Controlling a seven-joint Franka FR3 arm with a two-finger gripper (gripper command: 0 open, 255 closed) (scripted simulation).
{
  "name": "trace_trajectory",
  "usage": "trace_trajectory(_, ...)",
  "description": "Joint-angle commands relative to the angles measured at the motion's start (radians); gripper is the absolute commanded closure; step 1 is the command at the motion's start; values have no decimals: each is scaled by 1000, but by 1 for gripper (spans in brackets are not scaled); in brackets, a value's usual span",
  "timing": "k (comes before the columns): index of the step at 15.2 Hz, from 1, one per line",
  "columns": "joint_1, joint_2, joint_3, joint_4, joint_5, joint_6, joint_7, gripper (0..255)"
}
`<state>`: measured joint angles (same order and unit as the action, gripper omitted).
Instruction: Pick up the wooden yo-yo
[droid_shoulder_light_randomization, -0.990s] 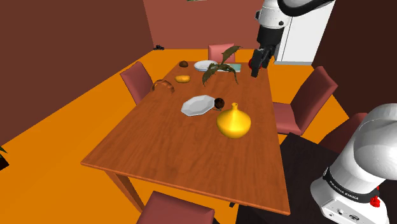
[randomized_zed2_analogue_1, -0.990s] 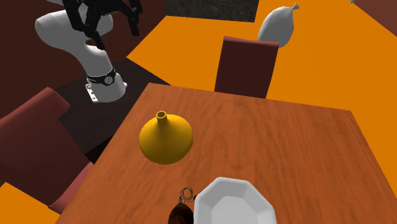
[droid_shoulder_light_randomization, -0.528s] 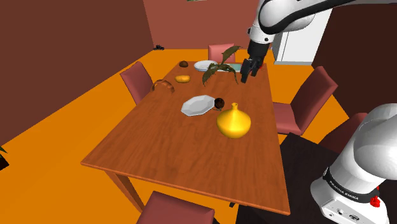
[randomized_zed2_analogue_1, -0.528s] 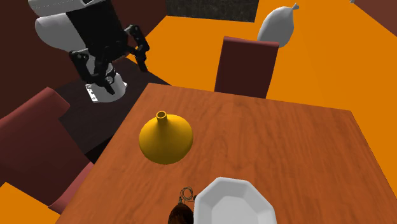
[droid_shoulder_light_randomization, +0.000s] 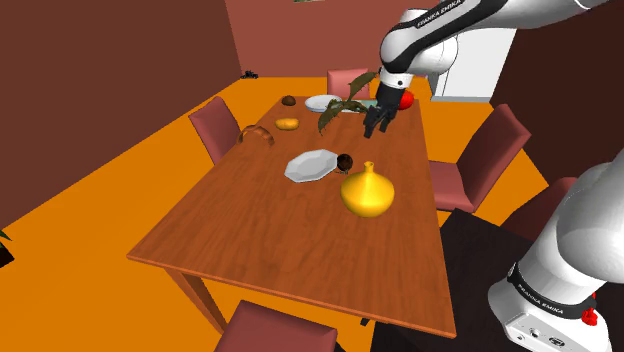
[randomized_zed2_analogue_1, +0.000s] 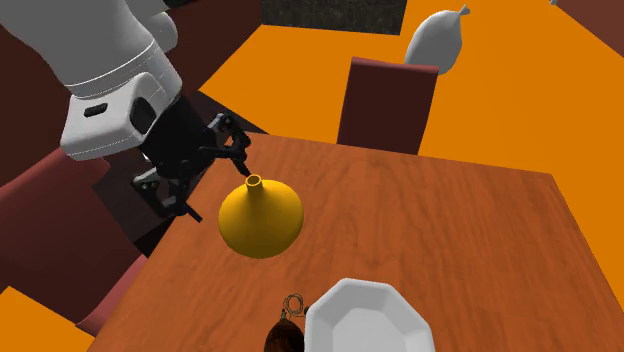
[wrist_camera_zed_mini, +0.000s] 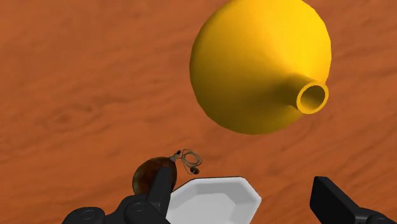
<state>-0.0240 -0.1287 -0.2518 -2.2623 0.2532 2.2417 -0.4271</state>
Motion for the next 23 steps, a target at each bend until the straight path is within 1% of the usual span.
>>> trace_trajectory(1,0,86,-23,46,73,24,-64,0)
trace_trajectory(4,-13,211,-35,121,187,43,-152,0)
trace_trajectory(6,-30,294,-33,178,261,45,-207,0)
trace_trajectory(10,-80,461,-10,309,392,33,-295,0)
trace_trajectory(13,-124,586,16,421,470,15,-339,0)
trace_trajectory(17,-181,751,54,586,545,-17,-370,0)
trace_trajectory(23,-191,805,70,592,572,22,-406,0)
